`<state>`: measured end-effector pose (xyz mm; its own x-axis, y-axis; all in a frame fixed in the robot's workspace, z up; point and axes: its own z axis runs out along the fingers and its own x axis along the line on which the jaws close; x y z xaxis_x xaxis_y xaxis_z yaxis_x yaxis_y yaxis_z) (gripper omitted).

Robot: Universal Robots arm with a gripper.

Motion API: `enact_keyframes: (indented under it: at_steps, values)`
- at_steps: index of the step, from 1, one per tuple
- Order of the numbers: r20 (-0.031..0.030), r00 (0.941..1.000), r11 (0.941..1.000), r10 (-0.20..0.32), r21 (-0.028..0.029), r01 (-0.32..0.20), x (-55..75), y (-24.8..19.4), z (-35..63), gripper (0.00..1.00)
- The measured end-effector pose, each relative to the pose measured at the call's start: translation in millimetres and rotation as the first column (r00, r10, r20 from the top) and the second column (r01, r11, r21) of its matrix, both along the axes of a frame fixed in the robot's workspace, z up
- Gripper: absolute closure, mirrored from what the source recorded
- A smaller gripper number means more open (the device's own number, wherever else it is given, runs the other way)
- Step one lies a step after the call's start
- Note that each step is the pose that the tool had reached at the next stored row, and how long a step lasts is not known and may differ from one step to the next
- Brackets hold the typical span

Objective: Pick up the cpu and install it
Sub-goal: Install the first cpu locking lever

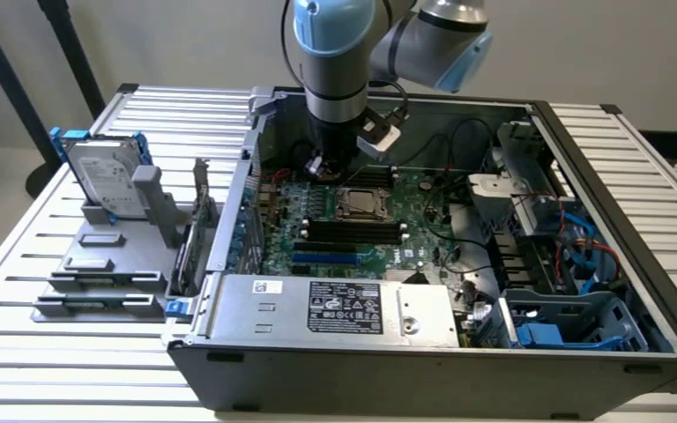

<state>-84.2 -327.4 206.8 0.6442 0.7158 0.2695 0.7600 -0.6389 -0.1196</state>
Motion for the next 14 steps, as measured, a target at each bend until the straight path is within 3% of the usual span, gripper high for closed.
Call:
enact_keyframes:
  at_steps: [5,14]
  values:
    - [0.0042,1.0000,0.9999,0.000,-0.0118,0.000,0.0,0.9,-1.4,0.89]
    - [0.0066,1.0000,0.9999,0.000,-0.0167,0.000,1.9,2.4,-2.7,0.89]
